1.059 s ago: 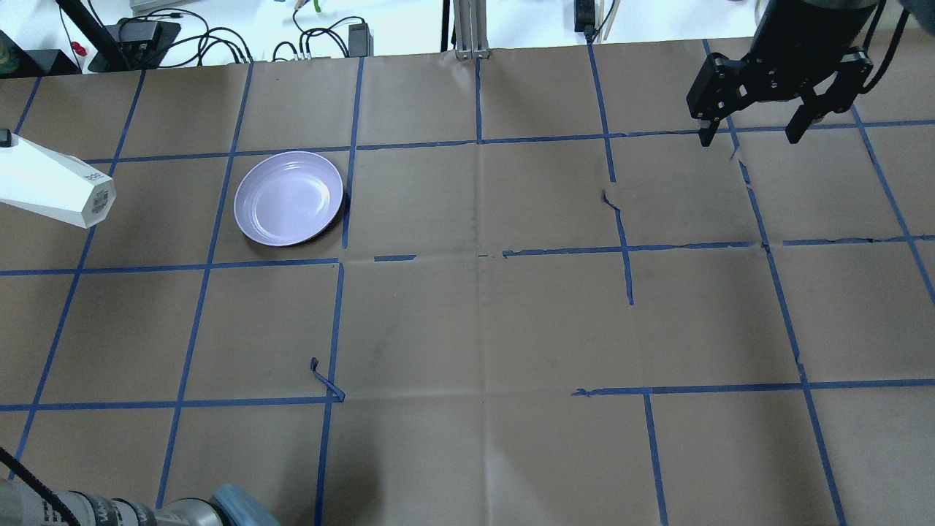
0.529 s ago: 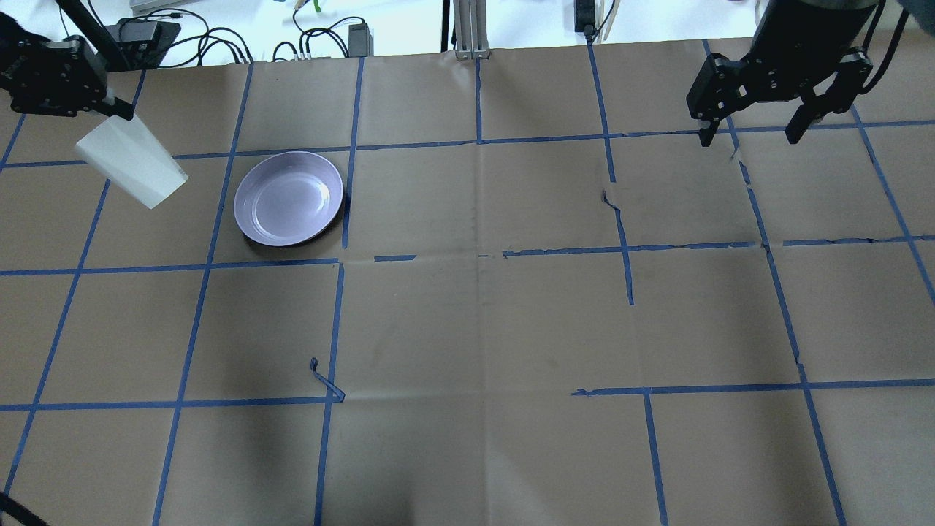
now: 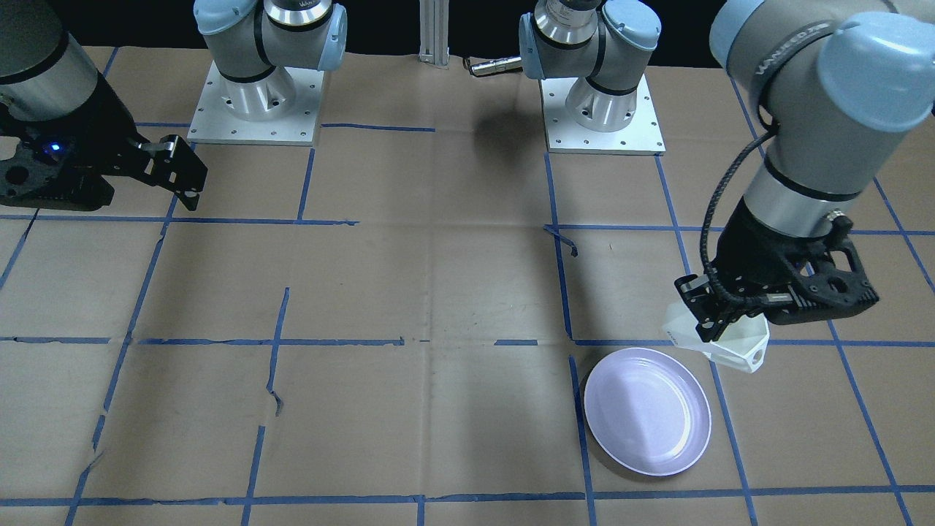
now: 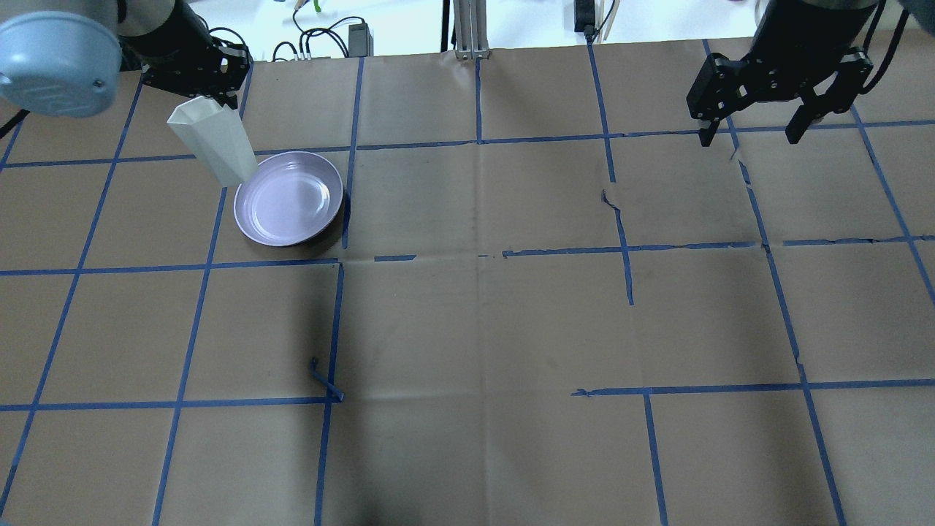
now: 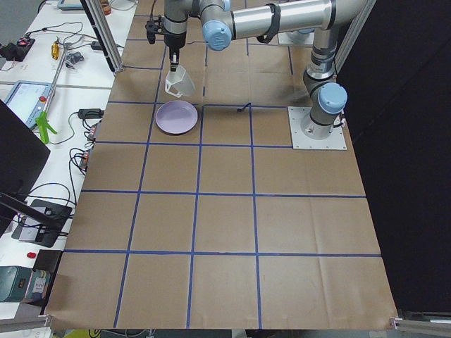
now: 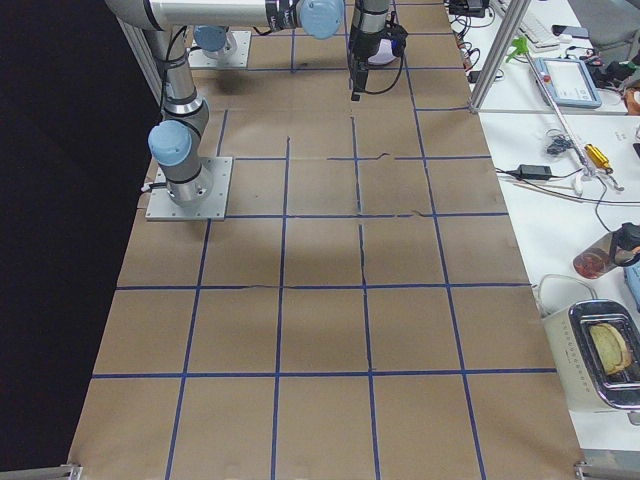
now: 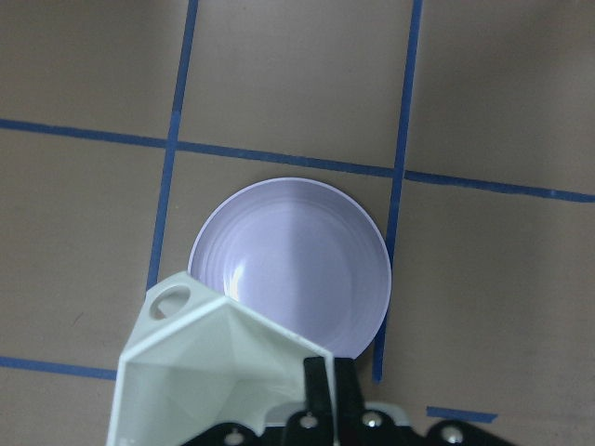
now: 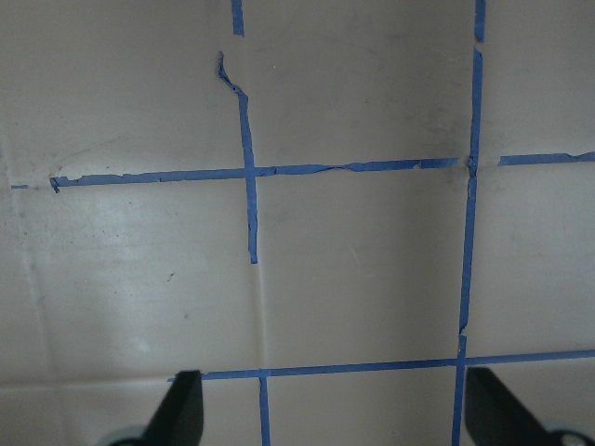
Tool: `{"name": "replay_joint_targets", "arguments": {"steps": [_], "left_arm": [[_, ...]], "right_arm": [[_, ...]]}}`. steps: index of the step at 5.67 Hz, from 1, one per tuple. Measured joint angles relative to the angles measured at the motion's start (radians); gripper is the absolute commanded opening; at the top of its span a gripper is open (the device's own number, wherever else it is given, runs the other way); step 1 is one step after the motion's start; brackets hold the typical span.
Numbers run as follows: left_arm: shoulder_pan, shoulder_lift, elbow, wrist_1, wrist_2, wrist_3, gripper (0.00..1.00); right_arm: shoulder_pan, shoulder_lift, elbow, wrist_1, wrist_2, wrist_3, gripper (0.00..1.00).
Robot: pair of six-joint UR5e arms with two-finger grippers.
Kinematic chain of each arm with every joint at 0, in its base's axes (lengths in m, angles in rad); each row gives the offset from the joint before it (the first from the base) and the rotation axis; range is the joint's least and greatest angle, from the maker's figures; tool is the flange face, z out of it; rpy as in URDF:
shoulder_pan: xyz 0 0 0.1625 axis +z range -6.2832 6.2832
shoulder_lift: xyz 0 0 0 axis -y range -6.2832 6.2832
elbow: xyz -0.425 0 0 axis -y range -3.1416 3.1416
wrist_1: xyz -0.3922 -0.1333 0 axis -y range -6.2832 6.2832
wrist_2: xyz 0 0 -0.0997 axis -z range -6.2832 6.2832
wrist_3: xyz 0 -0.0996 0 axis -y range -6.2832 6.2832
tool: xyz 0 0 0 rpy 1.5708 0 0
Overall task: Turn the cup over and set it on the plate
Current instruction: 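Carry the upright mug over the plate and lower it onto it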
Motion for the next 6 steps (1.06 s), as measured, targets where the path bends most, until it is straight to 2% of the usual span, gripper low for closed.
{"name": "replay_joint_targets", "arguments": {"steps": [3,4,6], "left_arm": [[-0.022,-0.110,-0.243,0.487,0.064,-0.008,0.00],[-0.026,-0.146,-0.291,0.609,0.087,-0.009,0.00],[-0.037,-0.169,-0.316,0.666,0.098,-0.015,0.00]], "right_arm": [[0.000,0.000,0.000,0.000,0.000,0.000,1.00],[0.000,0.000,0.000,0.000,0.000,0.000,1.00],[0.000,0.000,0.000,0.000,0.000,0.000,1.00]]}}
